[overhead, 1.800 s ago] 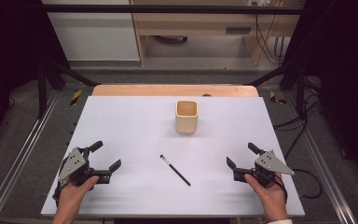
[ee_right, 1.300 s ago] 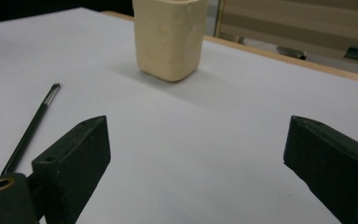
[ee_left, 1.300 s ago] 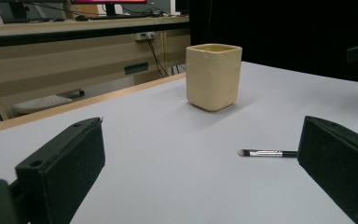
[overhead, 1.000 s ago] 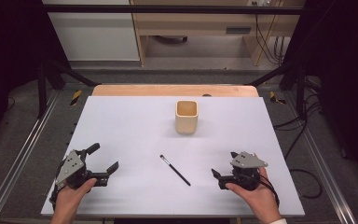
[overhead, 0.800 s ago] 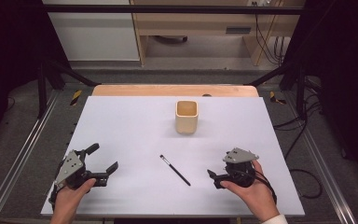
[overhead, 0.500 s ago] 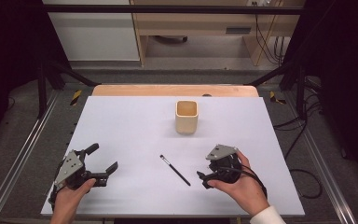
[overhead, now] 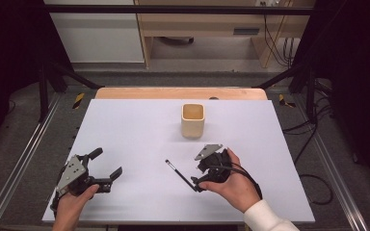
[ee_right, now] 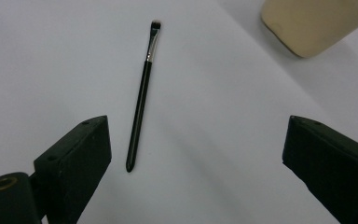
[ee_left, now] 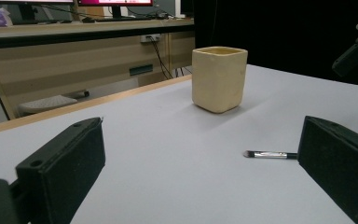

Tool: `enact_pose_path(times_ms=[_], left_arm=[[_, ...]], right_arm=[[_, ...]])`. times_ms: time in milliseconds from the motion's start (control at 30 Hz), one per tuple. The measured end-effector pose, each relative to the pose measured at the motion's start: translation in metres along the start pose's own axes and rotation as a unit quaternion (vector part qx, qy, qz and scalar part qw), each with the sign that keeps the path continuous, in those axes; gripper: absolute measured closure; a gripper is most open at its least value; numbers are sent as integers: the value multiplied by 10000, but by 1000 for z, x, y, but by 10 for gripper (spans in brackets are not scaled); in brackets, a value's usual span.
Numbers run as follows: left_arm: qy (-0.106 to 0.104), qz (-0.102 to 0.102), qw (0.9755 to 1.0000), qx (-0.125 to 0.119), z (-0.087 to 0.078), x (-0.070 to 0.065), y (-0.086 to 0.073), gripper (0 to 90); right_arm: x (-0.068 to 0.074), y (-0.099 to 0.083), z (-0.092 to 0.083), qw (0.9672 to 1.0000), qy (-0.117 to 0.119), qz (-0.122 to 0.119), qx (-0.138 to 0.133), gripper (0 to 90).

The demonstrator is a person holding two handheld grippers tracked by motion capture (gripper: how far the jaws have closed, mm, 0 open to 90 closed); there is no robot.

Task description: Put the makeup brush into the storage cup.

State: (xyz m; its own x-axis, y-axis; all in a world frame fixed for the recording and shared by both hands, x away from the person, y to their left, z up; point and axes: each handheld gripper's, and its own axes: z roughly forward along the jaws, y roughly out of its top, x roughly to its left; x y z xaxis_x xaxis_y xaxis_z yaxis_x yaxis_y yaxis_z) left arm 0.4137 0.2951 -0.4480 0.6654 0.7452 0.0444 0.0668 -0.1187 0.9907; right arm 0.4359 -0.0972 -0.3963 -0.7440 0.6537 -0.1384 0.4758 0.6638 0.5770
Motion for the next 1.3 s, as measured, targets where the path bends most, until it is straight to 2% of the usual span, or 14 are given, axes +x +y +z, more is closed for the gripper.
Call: enact_pose_path(times_ms=[167,433,733,1167,1300], left_arm=[[-3,11,10000,6,0,0,0,4],[-14,-5,10000,5,0,0,0,4],[-68,13,10000,19,2,-2,0,4],[-111,33,9999,66,4,-3,-1,4],[-125,43,9999,69,4,-4,0,4]], right_arm=[[0,5,7,9998,100,6,179,77],[2,12,16,9994,133,40,307,74],[11,22,31,9989,136,95,437,93],[19,32,51,9984,251,170,482,130],[20,34,57,9981,322,220,476,167]])
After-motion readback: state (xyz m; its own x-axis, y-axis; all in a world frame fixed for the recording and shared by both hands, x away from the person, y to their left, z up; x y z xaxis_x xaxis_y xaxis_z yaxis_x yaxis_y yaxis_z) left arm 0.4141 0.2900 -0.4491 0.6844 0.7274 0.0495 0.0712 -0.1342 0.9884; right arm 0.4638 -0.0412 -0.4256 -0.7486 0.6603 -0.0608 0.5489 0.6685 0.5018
